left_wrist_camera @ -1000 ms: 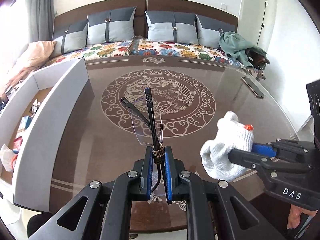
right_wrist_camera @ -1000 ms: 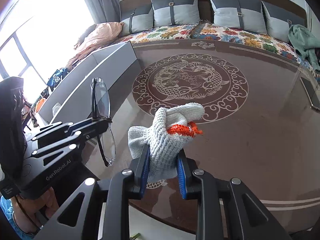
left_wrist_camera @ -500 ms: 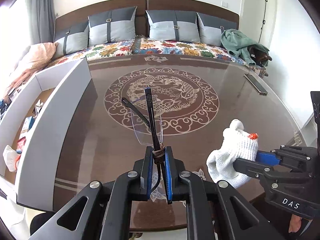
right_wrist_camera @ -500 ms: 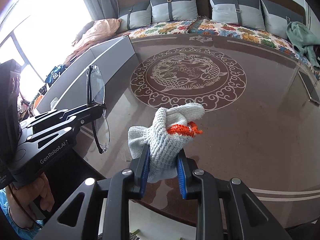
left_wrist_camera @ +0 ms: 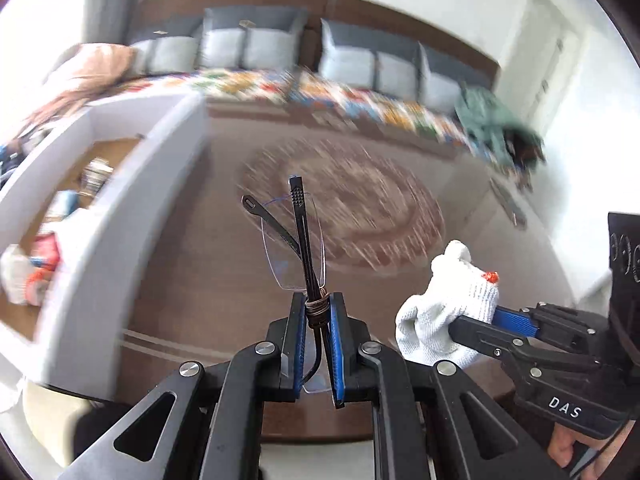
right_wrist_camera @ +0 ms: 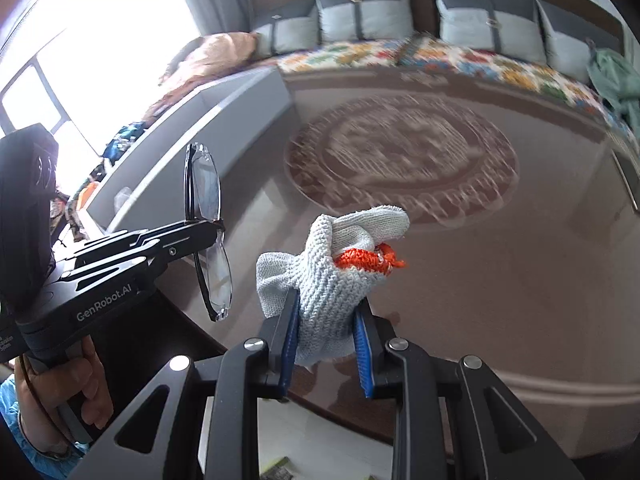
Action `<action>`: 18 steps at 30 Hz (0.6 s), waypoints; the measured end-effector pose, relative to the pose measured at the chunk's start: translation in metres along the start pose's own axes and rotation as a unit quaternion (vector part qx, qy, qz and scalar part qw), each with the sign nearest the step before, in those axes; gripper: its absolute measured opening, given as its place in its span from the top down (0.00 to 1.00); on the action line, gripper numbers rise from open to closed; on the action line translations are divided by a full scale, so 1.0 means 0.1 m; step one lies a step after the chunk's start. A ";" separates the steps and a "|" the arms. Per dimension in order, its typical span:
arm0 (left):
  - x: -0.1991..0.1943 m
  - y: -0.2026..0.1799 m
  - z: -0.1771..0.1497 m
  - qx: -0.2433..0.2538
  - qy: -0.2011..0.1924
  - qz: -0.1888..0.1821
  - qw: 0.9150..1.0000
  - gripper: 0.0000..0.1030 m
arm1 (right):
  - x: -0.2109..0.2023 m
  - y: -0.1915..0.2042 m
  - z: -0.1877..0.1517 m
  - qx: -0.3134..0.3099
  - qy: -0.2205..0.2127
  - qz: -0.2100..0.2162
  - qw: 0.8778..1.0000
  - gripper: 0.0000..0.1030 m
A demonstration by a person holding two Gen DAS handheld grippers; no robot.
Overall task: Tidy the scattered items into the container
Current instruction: 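Carry the eyeglasses and glove over the cardboard box, then open both grippers to drop the eyeglasses and glove into the box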
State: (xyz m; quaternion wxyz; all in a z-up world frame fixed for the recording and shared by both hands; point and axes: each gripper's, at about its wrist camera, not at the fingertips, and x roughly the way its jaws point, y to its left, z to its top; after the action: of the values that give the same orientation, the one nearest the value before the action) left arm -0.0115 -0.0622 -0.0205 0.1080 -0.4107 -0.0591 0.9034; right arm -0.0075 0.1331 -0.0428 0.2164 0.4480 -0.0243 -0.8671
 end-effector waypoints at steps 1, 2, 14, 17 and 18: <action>-0.13 0.16 0.10 -0.011 -0.013 0.009 1.000 0.90 | -0.01 0.14 0.14 -0.015 -0.011 0.010 1.000 0.75; -0.28 0.36 0.22 -0.023 -0.029 0.024 0.999 0.90 | -0.02 0.29 0.29 -0.029 -0.022 0.022 0.999 0.75; -0.77 2.41 1.09 -0.105 -0.036 0.138 0.984 0.90 | 0.74 2.45 1.93 -0.186 -0.060 0.136 0.971 0.75; -0.53 2.68 1.15 -0.112 -0.012 0.129 0.985 0.90 | 1.17 2.72 2.14 -0.194 -0.036 0.138 0.971 0.75; -0.43 2.75 1.16 -0.115 -0.002 0.127 0.985 0.90 | 1.32 2.77 2.18 -0.195 -0.026 0.135 0.971 0.75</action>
State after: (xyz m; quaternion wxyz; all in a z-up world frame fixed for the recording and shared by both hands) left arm -0.1115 -0.3410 0.0331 -0.0558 -0.4225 -0.1096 0.8980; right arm -0.1477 -0.2028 0.0518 0.4141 0.3672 0.0789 -0.8291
